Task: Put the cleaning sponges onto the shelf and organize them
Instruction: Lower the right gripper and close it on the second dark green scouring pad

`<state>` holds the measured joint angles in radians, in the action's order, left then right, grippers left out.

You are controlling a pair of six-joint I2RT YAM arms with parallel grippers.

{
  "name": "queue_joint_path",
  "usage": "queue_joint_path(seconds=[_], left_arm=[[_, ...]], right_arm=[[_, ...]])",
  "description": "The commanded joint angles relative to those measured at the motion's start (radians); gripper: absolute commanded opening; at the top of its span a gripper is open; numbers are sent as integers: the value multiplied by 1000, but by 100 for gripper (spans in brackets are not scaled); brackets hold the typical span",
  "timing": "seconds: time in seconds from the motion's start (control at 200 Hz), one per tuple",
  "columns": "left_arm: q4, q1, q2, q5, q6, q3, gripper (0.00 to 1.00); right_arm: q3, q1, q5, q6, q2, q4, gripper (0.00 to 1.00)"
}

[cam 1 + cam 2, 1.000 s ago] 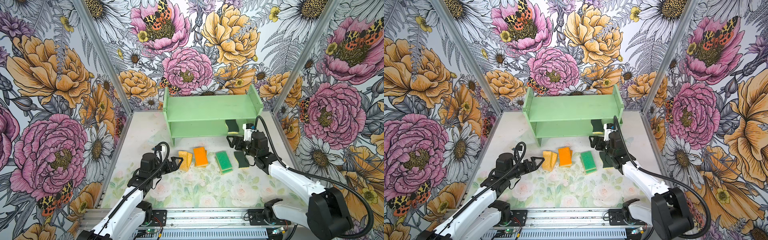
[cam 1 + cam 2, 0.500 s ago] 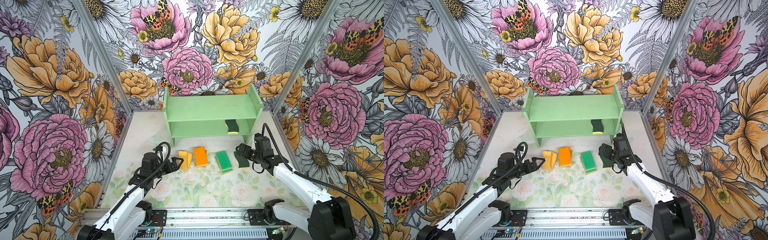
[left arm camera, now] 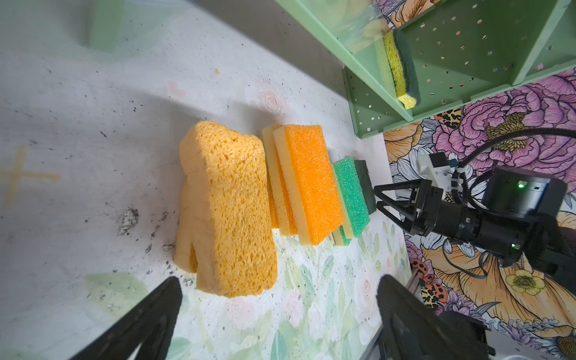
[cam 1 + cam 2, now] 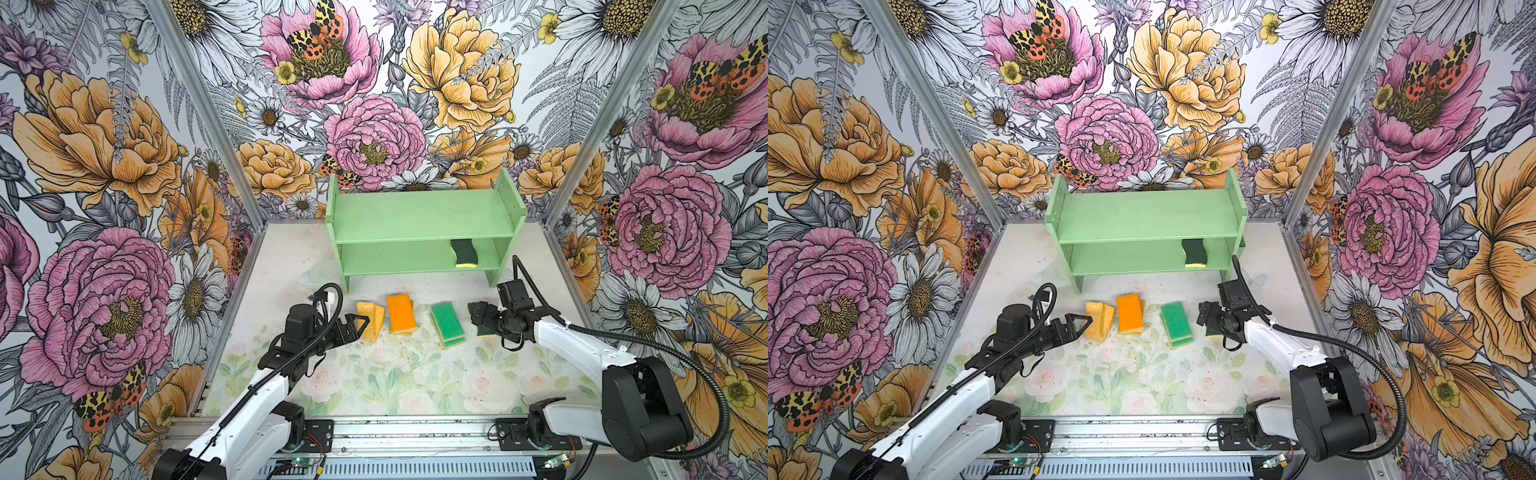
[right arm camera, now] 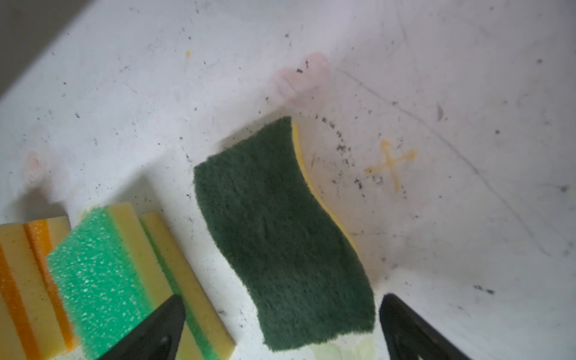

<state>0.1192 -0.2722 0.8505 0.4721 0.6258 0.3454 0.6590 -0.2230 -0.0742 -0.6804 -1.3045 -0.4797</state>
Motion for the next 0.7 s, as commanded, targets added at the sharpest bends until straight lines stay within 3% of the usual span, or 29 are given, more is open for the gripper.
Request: queue_joint_path(seconds=[0.0,0.4,0.695], left_arm=[[-50,-13,18,-20,20,22,99],[-74,-56,67,-73,38,39,99],[-100,-103,121,-99,50,59,99]], right_arm=[[6,1,31,29,-27,-42,99],[15,-6,66,98,-43,-49,94],[57,-69,138,134,-124,-62,93]])
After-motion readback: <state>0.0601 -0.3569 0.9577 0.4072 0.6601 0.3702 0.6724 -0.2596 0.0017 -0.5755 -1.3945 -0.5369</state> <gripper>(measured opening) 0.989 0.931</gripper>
